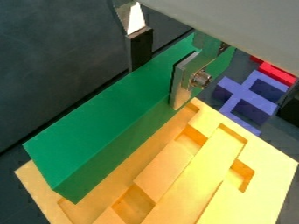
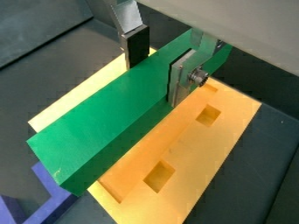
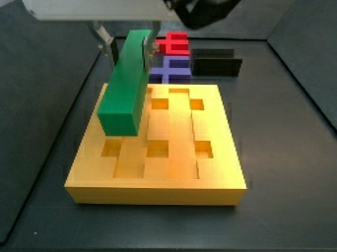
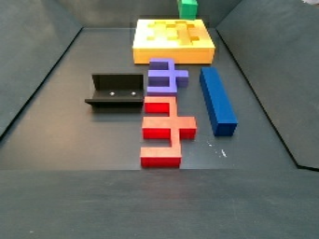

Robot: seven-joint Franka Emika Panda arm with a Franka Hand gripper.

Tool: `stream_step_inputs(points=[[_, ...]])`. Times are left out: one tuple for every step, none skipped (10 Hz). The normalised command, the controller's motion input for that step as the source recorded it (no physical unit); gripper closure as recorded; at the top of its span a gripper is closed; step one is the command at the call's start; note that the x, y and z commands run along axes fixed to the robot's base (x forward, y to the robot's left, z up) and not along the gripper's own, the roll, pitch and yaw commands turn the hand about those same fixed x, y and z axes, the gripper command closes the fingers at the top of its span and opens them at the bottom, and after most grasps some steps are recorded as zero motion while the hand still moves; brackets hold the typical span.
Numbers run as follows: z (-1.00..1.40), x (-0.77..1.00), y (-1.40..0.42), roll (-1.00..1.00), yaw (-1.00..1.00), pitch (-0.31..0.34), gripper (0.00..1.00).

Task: Pick up the green object. Move up. Move to above the board. Insert the green object.
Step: Insert the green object.

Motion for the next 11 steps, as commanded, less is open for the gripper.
stream_step_inputs(points=[[-0.73, 0.09, 0.02, -0.10, 0.00, -0.009, 1.00], [-0.72, 0.22, -0.04, 0.00, 0.00, 0.086, 1.00], [-0.62, 0.19, -0.08, 0.00, 0.09, 0.121, 1.00], [-0.62, 0.23, -0.16, 0.02, 0.07, 0.136, 1.00], [-0.33, 0.19, -0.31, 0.09, 0.09, 0.130, 1.00], [-0.33, 0.09, -0.25, 0.15, 0.07, 0.113, 1.00], [-0.49, 0.00, -0.08, 0.15, 0.03, 0.086, 1.00], [-0.42, 0.00, -0.05, 0.14, 0.09, 0.039, 1.00], [-0.35, 0.00, 0.00, 0.17, 0.05, 0.061, 1.00], [-0.27, 0.00, 0.00, 0.14, 0.00, 0.093, 1.00], [-0.23, 0.00, 0.00, 0.13, 0.00, 0.089, 1.00]])
